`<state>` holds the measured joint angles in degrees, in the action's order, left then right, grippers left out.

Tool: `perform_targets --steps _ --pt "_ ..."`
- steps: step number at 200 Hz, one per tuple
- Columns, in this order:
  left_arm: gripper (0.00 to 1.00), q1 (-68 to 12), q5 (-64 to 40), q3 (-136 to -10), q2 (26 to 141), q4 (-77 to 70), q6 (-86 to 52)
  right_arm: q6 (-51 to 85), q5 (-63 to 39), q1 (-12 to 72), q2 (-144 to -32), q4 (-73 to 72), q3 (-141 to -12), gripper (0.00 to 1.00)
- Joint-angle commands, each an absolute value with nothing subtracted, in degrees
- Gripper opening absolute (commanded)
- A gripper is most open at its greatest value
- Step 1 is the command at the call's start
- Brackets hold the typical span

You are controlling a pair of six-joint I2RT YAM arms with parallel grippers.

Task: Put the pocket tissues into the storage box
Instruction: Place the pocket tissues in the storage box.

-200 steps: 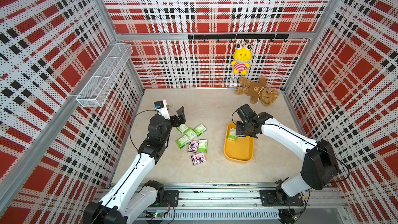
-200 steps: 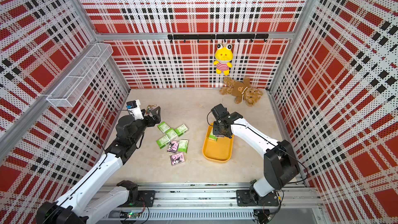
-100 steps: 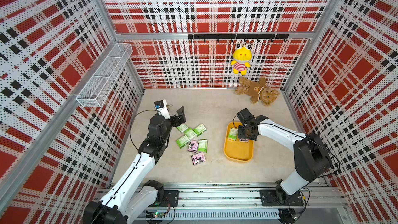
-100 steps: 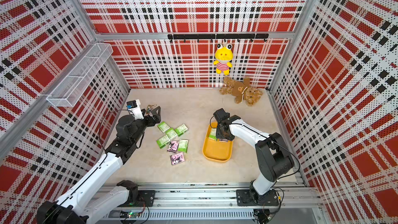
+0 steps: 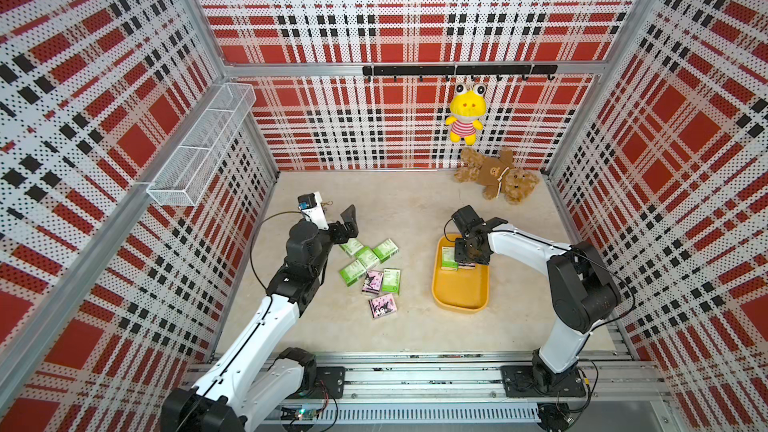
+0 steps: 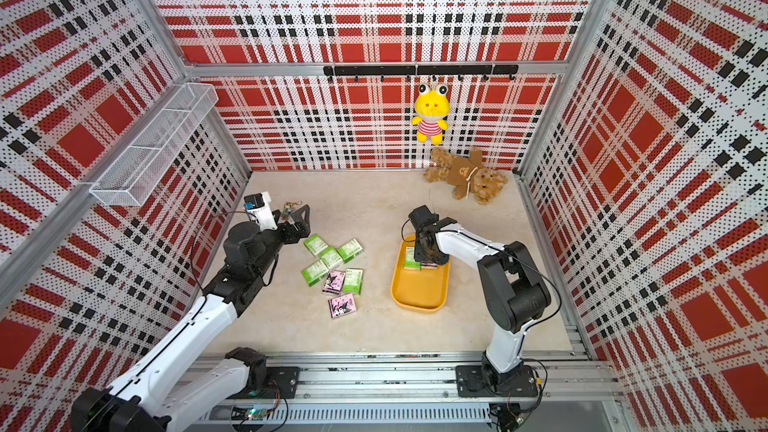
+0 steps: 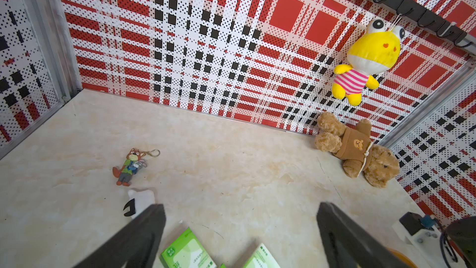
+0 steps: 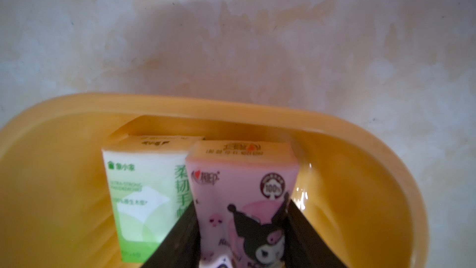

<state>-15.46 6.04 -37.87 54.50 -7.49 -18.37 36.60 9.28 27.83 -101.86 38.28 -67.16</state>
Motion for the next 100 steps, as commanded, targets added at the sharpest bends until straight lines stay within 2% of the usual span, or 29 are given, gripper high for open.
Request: perform_targets --steps 1,34,78,100 --pt "0.99 -15.5 6.3 -37.3 54.1 -7.6 -17.6 35.7 9.8 27.4 -103.0 37.3 -68.5 0.52" --pt "0.99 -15.5 6.5 -36.9 53.8 -7.6 -17.6 35.1 9.8 27.4 -103.7 37.2 -69.1 0.56" --pt "0.99 -15.5 6.5 -37.0 53.9 -7.6 -17.5 35.1 9.9 27.4 -103.5 38.1 -70.3 0.69" --pt "0.99 -15.5 6.4 -36.9 53.9 -7.6 -17.5 34.9 10.3 27.4 -102.4 39.0 -70.7 0.7"
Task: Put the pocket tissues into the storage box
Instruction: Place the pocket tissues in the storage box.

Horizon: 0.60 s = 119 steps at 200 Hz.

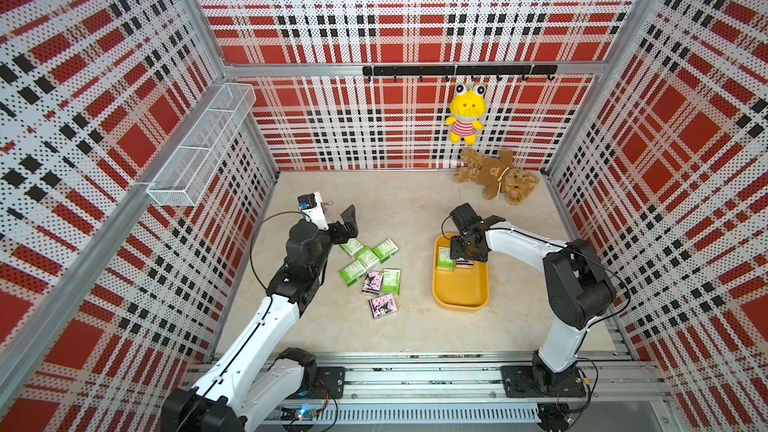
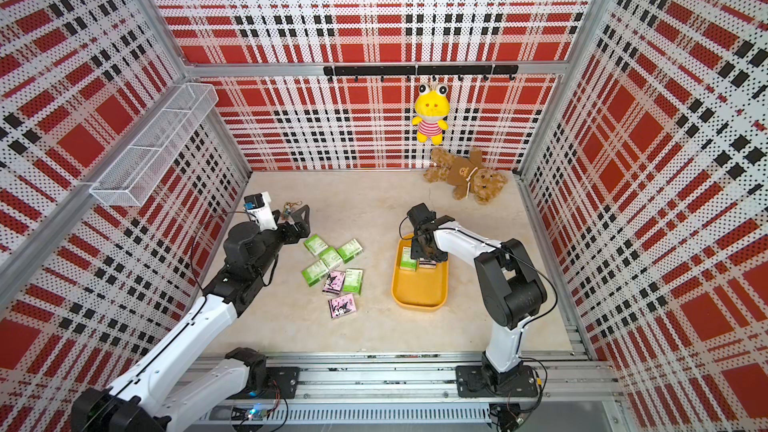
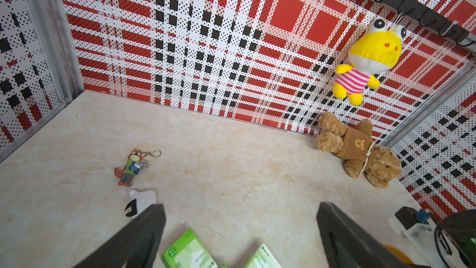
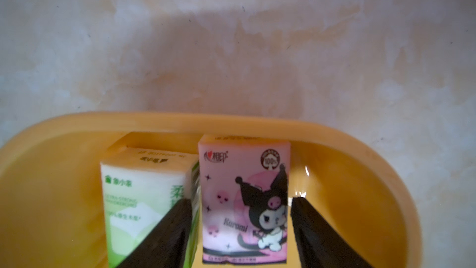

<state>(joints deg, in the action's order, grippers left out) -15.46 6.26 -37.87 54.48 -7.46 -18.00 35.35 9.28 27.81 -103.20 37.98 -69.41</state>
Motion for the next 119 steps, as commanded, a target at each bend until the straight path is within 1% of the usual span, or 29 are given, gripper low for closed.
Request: perform_targets --steps 1,30,63,95,119 --pt "0.99 -15.5 6.4 -36.9 53.9 -7.6 -17.5 34.9 10.3 27.4 -102.3 39.0 -70.8 0.7" --pt "0.99 -15.5 6.2 -37.0 54.1 -7.6 -17.8 34.6 10.0 27.4 -100.0 41.0 -72.1 0.71" --pt "0.99 -15.5 6.1 -37.2 54.4 -8.0 -18.0 35.4 4.9 27.8 -95.9 42.0 -70.3 0.72" --pt "0.99 -15.6 5.7 -37.2 54.7 -8.3 -18.5 36.2 4.1 31.7 -91.9 42.0 -66.2 0.73" --pt "0.99 -15.8 5.7 -37.5 54.9 -8.5 -18.5 37.0 5.4 34.4 -92.2 42.8 -64.5 0.73"
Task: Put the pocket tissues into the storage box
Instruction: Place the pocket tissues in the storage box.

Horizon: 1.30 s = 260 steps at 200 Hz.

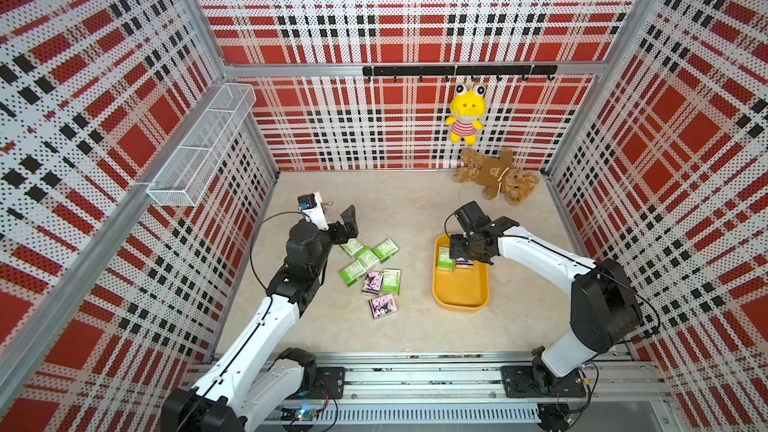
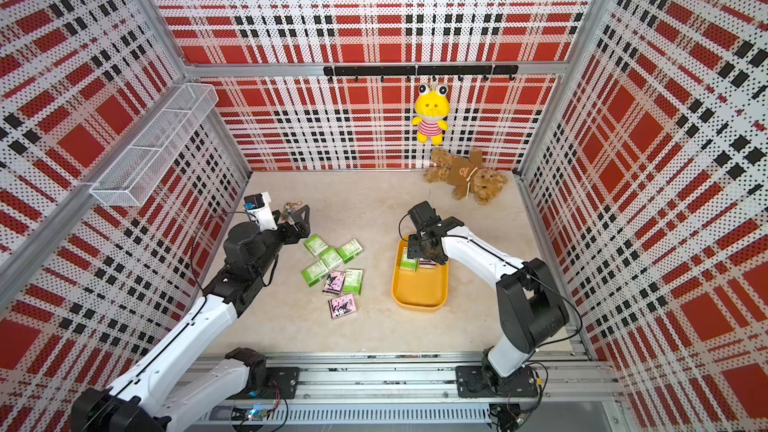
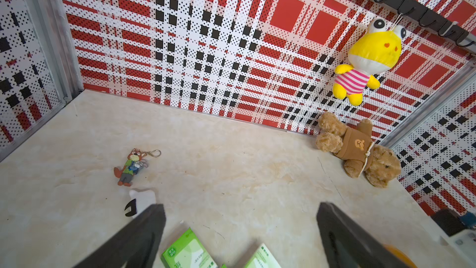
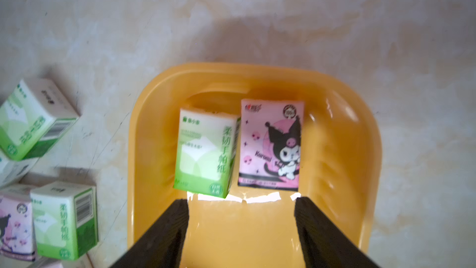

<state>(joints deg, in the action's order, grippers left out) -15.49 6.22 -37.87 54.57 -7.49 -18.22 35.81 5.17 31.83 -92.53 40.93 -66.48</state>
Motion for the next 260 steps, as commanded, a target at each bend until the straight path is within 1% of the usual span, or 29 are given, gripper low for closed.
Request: perform_targets --steps 1,50,101,134,260 --pt "0.99 -15.8 5.6 -37.5 54.9 -8.5 -18.5 37.0 5.4 34.5 -92.3 42.9 -64.4 0.73" --pt "0.99 -16.0 5.7 -38.1 54.8 -8.3 -18.4 38.2 5.7 35.9 -95.1 41.5 -62.1 0.73" --pt "0.99 -16.0 6.1 -38.4 54.7 -7.7 -17.8 37.6 8.1 35.9 -98.8 42.3 -64.3 0.73" --pt "0.99 -16.0 6.4 -38.4 54.7 -7.3 -17.3 38.2 9.0 35.9 -99.7 41.1 -64.1 0.73" --pt "0.99 -15.9 7.3 -38.1 54.2 -6.5 -16.3 37.7 11.4 35.9 -105.2 41.5 -69.4 0.74"
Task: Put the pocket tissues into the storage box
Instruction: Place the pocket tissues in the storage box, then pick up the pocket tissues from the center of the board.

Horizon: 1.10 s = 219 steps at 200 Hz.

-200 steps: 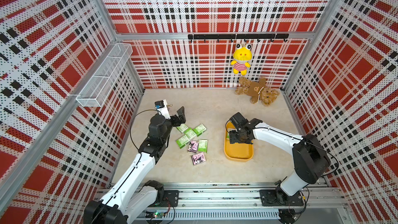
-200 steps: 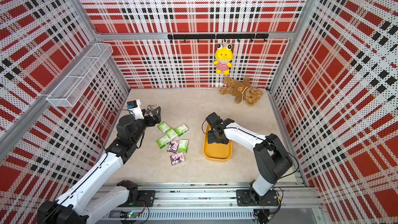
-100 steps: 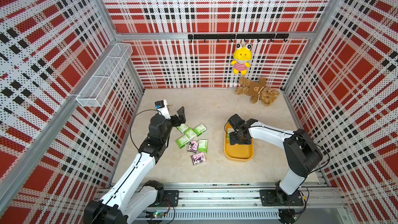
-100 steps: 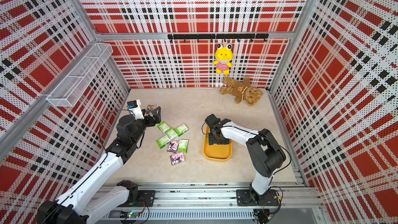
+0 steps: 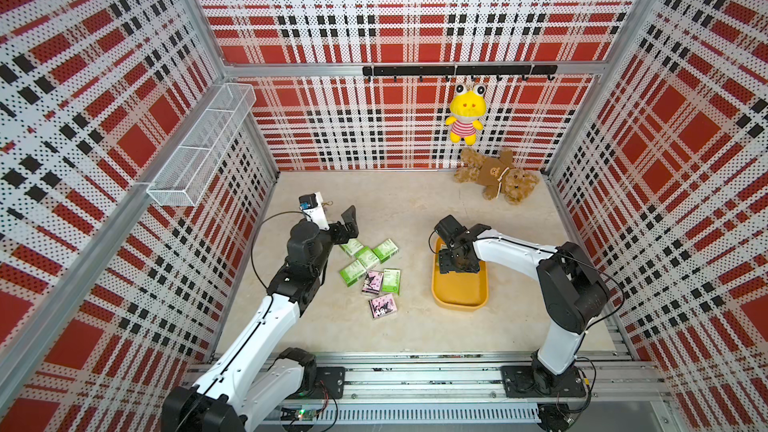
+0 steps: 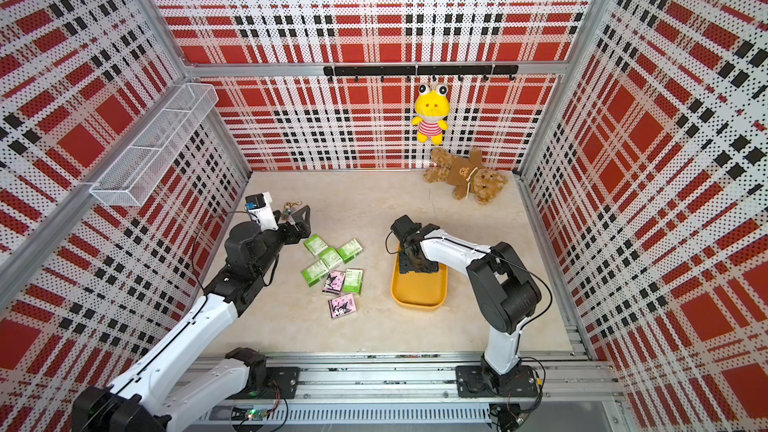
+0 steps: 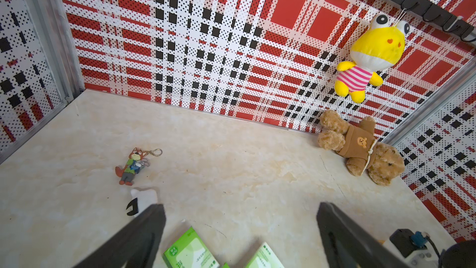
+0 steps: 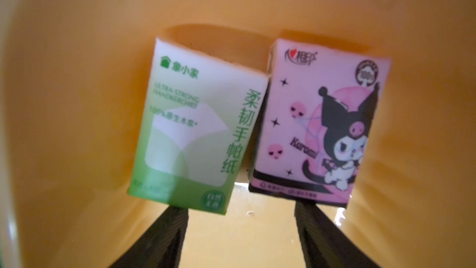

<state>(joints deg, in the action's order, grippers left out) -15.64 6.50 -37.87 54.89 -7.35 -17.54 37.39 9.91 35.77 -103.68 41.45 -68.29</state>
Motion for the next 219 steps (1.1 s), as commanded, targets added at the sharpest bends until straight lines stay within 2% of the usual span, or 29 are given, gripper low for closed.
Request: perform_targets --steps 1,48,157,199,219 --pt "0.99 -15.9 7.3 -38.1 54.2 -6.5 -16.4 37.8 11.4 35.9 -105.2 41.5 -69.4 0.74" --pt "0.99 -16.0 7.2 -37.9 54.3 -6.4 -16.3 37.4 11.4 36.0 -104.5 41.7 -69.7 0.74" --pt "0.99 -16.0 6.8 -38.1 53.7 -6.8 -17.4 34.4 11.4 37.3 -92.5 45.9 -71.7 0.75" --pt "0.99 -15.9 7.3 -38.7 52.8 -6.5 -18.7 32.1 13.1 42.7 -94.9 43.0 -77.4 0.76" --pt "0.99 -15.7 8.0 -38.8 52.2 -6.3 -18.6 32.3 9.3 44.9 -98.5 42.5 -81.5 0.77"
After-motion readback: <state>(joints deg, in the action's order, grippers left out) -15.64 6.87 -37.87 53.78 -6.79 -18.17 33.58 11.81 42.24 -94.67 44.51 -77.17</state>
